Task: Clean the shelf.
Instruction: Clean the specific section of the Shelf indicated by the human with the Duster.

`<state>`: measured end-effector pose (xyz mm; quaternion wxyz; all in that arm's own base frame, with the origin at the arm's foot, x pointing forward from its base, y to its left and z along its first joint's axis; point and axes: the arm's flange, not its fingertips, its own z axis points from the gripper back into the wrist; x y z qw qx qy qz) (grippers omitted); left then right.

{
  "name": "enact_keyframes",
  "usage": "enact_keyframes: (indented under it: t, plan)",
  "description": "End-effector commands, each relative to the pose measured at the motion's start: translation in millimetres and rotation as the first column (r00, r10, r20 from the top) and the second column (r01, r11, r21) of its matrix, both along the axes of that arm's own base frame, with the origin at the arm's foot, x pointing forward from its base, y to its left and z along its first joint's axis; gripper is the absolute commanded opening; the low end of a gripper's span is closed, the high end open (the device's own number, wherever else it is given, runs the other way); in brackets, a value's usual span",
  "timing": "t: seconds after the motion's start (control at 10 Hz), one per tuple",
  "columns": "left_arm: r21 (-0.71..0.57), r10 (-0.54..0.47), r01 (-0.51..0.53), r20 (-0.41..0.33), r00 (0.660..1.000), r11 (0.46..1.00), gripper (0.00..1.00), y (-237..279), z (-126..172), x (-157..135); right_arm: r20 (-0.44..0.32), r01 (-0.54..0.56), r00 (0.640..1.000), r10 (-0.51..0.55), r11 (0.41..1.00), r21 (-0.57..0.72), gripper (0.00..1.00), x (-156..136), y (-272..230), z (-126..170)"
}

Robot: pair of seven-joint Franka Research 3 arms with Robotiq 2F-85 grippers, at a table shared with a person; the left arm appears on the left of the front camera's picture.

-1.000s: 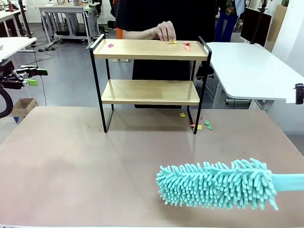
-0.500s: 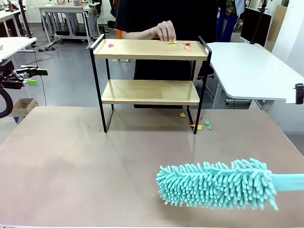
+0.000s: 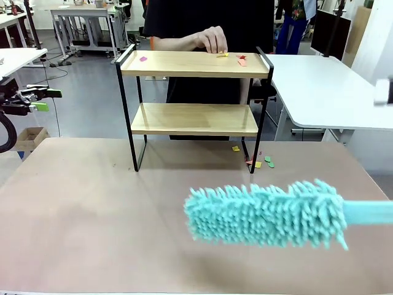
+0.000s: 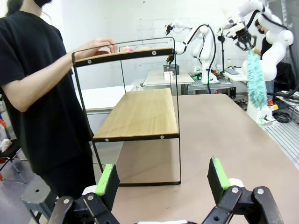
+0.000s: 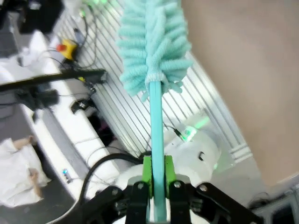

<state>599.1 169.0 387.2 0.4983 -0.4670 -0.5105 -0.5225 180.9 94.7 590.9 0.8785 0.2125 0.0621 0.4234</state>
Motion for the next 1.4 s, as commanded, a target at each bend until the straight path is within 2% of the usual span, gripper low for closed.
enact_keyframes:
  t: [0.0,0.2,0.3,0.5,0.8,0.9,1.0,1.1,1.3]
  plan:
    - [0.003,-0.003,0.003,0.009,1.000,1.000,1.00,0,2,-1,-0.015,0.040,0.999,-0.039,0.997,0.059,0.13,12,37,44]
    - [0.003,-0.003,0.003,0.009,1.000,1.000,1.00,0,2,-1,0.050,0.153,0.986,-0.158,0.985,0.081,0.13,11,79,88]
    - [0.003,-0.003,0.003,0.009,1.000,1.000,1.00,0,2,-1,0.055,0.232,0.969,-0.240,0.965,0.127,0.13,10,101,110]
    - [0.003,-0.003,0.003,0.009,1.000,1.000,1.00,0,2,-1,0.029,0.323,0.942,-0.334,0.927,0.192,0.13,20,143,141]
    - [0.003,-0.003,0.003,0.009,1.000,1.000,1.00,0,2,-1,0.057,0.531,0.815,-0.577,0.782,0.327,0.13,53,180,168]
    - [0.003,-0.003,0.003,0.009,1.000,1.000,1.00,0,2,-1,0.052,0.575,0.782,-0.621,0.752,0.323,0.13,62,187,172]
    - [0.003,-0.003,0.003,0.009,1.000,1.000,1.00,0,2,-1,0.030,0.566,0.796,-0.604,0.761,0.317,0.13,64,184,170]
    - [0.003,-0.003,0.003,0.009,1.000,1.000,1.00,0,2,-1,0.042,0.520,0.828,-0.559,0.794,0.316,0.13,58,176,167]
    - [0.003,-0.003,0.003,0.009,1.000,1.000,1.00,0,2,-1,0.042,0.520,0.828,-0.559,0.794,0.316,0.13,58,176,167]
